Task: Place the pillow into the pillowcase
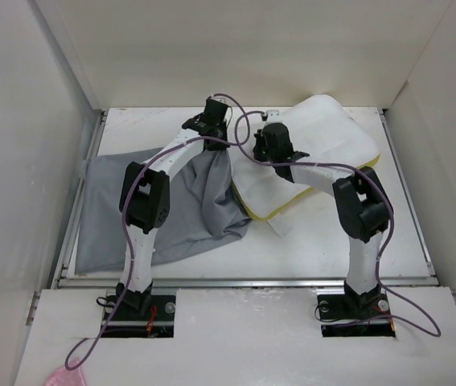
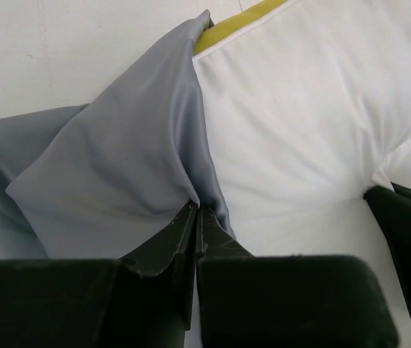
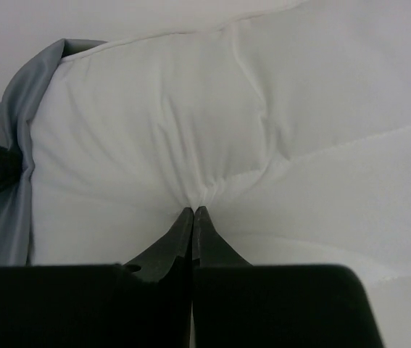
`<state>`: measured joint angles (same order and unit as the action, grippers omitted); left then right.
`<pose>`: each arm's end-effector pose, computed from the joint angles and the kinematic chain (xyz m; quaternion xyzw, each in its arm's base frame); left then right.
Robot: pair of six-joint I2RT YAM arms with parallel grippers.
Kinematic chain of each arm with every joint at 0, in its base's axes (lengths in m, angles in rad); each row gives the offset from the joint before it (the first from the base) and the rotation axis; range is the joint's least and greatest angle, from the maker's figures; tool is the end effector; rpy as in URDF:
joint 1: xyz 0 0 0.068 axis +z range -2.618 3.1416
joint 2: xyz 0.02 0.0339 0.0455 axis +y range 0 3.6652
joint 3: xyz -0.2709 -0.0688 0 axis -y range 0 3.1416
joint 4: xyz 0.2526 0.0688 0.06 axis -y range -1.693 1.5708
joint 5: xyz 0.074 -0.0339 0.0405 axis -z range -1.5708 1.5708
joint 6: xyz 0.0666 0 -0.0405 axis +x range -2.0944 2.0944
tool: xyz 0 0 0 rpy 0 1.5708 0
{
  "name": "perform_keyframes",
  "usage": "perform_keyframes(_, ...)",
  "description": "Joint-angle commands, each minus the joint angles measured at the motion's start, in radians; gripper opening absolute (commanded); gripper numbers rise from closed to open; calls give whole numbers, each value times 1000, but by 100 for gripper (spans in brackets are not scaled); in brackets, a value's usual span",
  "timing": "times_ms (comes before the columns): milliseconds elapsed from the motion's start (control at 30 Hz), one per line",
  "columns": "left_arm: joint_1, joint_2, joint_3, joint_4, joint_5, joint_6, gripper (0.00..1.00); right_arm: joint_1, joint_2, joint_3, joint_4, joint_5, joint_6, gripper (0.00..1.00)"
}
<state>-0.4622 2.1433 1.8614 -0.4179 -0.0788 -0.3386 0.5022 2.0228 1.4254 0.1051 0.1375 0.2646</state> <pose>0.4798 -0.2332 0.2381 0.0394 0.9053 -0.1314 0.4021 0.4464 0.2347 0.1986 -0.0664 0.8542 0.1370 0.4971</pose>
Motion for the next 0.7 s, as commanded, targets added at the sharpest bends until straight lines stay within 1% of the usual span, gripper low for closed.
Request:
perform_keyframes(0, 2, -102, 50, 25, 31, 27, 0, 22, -116, -142, 170, -36, 5, 0)
perform_keyframes(67, 2, -128, 50, 16, 31, 27, 0, 22, -170, -178, 185, -13, 18, 0)
perform_keyframes(133, 2, -140, 50, 7, 31, 27, 0, 22, -188, -200, 196, -4, 18, 0)
perform_keyframes(200, -7, -166, 16, 19, 31, 41, 0, 22, -188, -209, 196, 5, 18, 0)
perform_keyframes(367, -16, -177, 16, -22, -39, 41, 0, 22, -237, -278, 252, 5, 18, 0)
perform_keyframes(433, -16, -186, 4, -22, -39, 41, 0, 22, -237, -287, 252, 5, 18, 0)
perform_keyframes(500, -16, -197, -7, -13, -14, 41, 0, 22, -246, -310, 272, -21, 7, 0)
perform_keyframes(600, -50, -206, -16, 5, 5, 78, 0, 32, -256, -330, 339, -79, 7, 0)
perform_keyframes(667, -82, -215, 10, 5, 20, 102, 0, 42, -256, -330, 369, -122, 7, 0)
